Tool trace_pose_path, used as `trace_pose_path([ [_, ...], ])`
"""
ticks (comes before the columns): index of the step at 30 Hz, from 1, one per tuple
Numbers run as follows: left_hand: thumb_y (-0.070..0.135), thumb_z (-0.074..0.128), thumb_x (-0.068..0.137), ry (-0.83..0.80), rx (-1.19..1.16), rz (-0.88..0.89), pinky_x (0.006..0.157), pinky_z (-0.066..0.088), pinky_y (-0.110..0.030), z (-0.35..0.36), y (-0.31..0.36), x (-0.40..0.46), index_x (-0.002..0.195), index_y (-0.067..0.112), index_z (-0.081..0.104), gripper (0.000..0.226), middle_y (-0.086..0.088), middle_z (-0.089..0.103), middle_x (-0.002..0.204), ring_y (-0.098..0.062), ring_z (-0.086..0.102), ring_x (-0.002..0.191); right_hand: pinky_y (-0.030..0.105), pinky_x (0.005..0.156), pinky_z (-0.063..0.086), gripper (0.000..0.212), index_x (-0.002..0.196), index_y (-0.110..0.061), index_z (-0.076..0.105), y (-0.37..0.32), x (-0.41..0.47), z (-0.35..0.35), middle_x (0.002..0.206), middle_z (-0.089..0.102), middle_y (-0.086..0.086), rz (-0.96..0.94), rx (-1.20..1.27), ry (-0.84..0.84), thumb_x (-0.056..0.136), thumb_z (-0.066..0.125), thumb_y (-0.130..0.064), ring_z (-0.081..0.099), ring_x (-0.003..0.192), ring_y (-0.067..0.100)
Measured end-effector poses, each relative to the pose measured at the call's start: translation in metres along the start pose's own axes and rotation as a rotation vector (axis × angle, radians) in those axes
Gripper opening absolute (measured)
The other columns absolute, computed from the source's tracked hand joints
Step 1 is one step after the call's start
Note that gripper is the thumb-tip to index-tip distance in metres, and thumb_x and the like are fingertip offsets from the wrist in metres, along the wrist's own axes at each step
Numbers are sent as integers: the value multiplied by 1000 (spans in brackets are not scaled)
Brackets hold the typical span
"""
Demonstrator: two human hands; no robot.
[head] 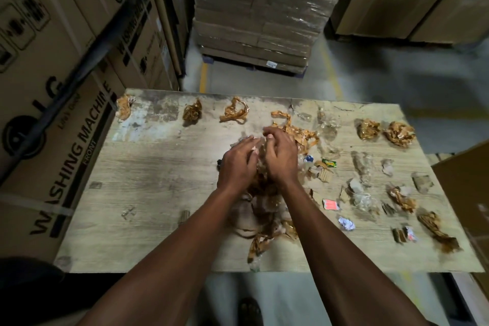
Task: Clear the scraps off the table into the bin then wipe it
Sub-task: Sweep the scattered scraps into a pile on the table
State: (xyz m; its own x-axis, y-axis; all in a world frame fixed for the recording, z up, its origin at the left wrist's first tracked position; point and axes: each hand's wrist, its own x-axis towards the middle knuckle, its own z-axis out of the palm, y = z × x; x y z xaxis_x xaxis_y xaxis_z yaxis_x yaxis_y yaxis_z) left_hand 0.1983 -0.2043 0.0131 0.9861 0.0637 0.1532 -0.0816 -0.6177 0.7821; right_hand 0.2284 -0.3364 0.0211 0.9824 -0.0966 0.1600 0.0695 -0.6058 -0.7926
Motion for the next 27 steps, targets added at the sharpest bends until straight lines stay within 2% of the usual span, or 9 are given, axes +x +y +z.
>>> trace_pose_path([
  [4,18,61,106,68,-12,-34,118,48,-39,-37,-23,9,134,16,76,33,-5,70,144,-19,62,137,40,99,48,28,123,-20,70,-25,0,30,120,70,-3,-130,-68,-30,106,48,-25,57,116,16],
  [7,22,60,106,120,31,-68,115,49,-42,-68,-48,18,129,20,78,29,-1,72,140,-20,63,133,37,97,45,29,124,-19,69,-48,4,57,121,70,0,-200,-75,-44,105,50,-27,57,117,20],
  [13,34,63,103,234,138,-178,107,51,-40,-121,-97,44,131,28,74,30,5,69,138,-21,60,131,47,102,47,34,126,-20,67,-75,31,115,124,66,0,-266,-77,-82,101,54,-40,58,122,25],
  [18,39,66,101,315,225,-309,113,44,-42,-151,-145,81,142,27,65,43,1,60,148,-25,51,139,47,103,45,46,128,-19,66,-86,65,165,128,62,3,-332,-138,-126,97,56,-51,57,122,30],
  [22,44,68,98,364,277,-411,124,36,-51,-170,-193,119,154,24,55,61,-6,46,162,-31,40,151,52,106,46,49,129,-20,66,-87,95,199,129,62,4,-392,-173,-121,95,57,-54,57,125,30],
  [27,52,67,98,351,358,-481,129,26,-55,-188,-244,159,164,21,40,77,-10,25,175,-34,18,161,60,121,31,52,130,-21,65,-69,129,224,139,60,7,-420,-334,-33,96,56,-60,49,143,34],
])
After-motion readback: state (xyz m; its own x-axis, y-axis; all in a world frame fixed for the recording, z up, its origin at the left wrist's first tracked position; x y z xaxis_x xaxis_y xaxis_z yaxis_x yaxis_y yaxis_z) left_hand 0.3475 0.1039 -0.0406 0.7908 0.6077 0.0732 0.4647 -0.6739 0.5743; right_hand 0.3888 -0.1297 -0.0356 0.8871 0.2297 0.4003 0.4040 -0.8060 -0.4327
